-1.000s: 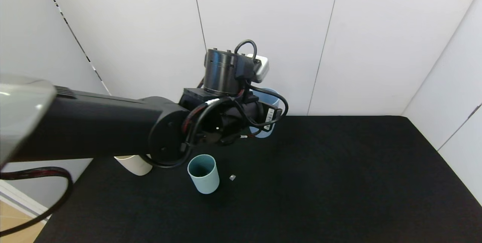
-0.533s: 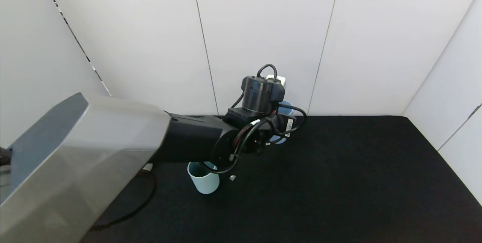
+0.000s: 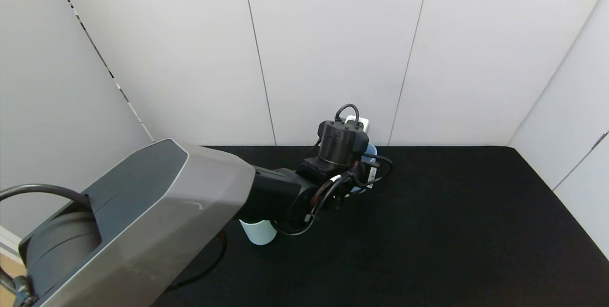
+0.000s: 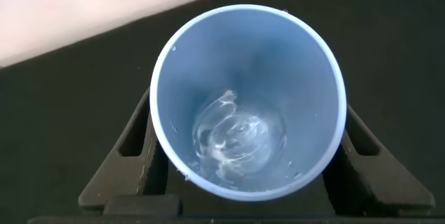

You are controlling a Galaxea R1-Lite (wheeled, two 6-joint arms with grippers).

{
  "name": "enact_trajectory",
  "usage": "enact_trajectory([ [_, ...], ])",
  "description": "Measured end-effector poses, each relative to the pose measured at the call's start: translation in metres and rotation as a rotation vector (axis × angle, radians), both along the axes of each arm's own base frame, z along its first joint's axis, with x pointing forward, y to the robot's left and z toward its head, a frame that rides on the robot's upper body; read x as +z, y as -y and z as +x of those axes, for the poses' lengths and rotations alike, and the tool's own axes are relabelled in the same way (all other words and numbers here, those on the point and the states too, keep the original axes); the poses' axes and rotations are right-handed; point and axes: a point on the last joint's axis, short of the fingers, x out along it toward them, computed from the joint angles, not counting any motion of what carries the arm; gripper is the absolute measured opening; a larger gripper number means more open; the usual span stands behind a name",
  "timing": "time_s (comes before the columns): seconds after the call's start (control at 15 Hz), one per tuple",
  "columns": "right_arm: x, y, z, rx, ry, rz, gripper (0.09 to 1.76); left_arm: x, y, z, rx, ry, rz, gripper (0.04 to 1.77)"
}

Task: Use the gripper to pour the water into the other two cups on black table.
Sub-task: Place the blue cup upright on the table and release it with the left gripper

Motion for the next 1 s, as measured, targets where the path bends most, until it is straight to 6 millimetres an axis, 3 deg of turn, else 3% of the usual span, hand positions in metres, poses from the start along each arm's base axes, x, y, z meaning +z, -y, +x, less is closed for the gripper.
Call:
enact_trajectory([
  [1.0, 0.0, 0.0, 0.0, 0.0, 0.0, 0.0, 1.71, -0.045, 0.017, 0.015, 0.01, -0.039, 0.034, 1.23],
])
